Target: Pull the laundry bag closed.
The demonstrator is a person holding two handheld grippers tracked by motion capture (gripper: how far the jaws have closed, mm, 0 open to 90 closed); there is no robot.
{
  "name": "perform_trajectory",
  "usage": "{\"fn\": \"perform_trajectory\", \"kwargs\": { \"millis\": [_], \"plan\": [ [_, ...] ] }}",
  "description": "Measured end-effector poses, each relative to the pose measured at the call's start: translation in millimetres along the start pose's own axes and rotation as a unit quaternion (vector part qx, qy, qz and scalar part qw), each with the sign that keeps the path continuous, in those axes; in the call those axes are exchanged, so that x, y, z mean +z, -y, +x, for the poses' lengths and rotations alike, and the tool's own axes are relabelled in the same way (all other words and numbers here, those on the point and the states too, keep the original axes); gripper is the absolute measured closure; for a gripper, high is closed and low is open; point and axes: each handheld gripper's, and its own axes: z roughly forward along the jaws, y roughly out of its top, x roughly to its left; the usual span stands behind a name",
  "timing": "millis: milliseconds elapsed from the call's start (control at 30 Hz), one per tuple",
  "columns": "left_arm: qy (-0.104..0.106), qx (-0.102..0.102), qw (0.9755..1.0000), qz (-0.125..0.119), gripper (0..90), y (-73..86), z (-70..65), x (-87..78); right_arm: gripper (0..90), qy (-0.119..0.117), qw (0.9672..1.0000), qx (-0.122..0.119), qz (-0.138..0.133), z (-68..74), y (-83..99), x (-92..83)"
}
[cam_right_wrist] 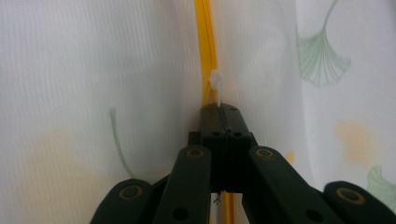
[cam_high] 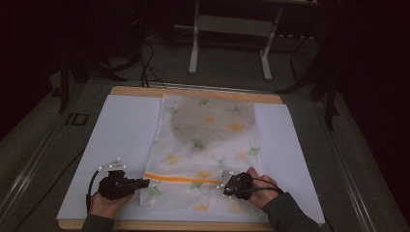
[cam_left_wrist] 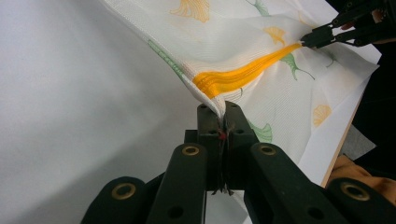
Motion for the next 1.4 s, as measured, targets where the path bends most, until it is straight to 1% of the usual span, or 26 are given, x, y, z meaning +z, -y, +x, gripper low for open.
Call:
{"fn": "perform_trajectory", "kwargs": {
  "millis": [100,200,233,333,467,500,767,833,1000,1100,1200,1400],
  "plan": [
    [0.000,0.000,1.0000,0.000,88.1,0.0,-0.1,0.0,90.0,0.004,1.0000,0.005,0.005,-0.9,7.8,-1.4],
    [-0.001,0.000,1.0000,0.000,88.1,0.0,-0.2,0.0,90.0,0.006,0.9999,0.005,0.011,-1.5,11.1,-2.0],
    [0.000,0.000,1.0000,0.000,88.1,0.0,-0.3,0.0,90.0,0.008,0.9998,0.003,0.019,-3.0,14.1,-2.7],
    [0.000,0.000,1.0000,0.000,88.1,0.0,-0.2,0.0,90.0,0.011,0.9997,0.003,0.020,-4.5,17.2,-3.7],
    [0.001,0.000,1.0000,0.001,88.1,0.1,0.0,0.2,90.0,0.017,0.9994,0.000,0.029,-7.2,23.5,-6.8],
    [0.001,-0.001,1.0000,0.001,88.1,0.1,-0.1,0.3,90.0,0.022,0.9991,-0.001,0.035,-8.2,26.4,-8.0],
    [0.000,-0.001,1.0000,-0.001,88.1,0.0,0.4,-0.1,90.0,0.026,0.9987,-0.002,0.044,-11.1,35.7,-12.1],
    [0.000,-0.001,1.0000,0.000,88.1,0.0,0.6,-0.2,90.0,0.027,0.9984,0.003,0.050,-11.4,40.9,-13.3],
    [-0.001,-0.001,1.0000,0.000,88.1,0.0,0.6,-0.2,90.0,0.027,0.9982,0.009,0.053,-12.2,47.3,-14.1],
    [-0.001,-0.001,1.0000,0.000,88.2,0.1,0.8,-0.2,90.0,0.027,0.9979,0.015,0.057,-13.1,55.6,-16.0],
    [-0.001,-0.002,1.0000,0.000,88.1,0.4,0.9,-0.3,90.0,0.027,0.9977,0.018,0.059,-13.6,58.8,-16.9],
    [0.001,-0.002,1.0000,0.000,88.2,0.8,1.6,-0.8,90.0,0.025,0.9970,0.027,0.068,-14.0,70.8,-18.2]
  ]
}}
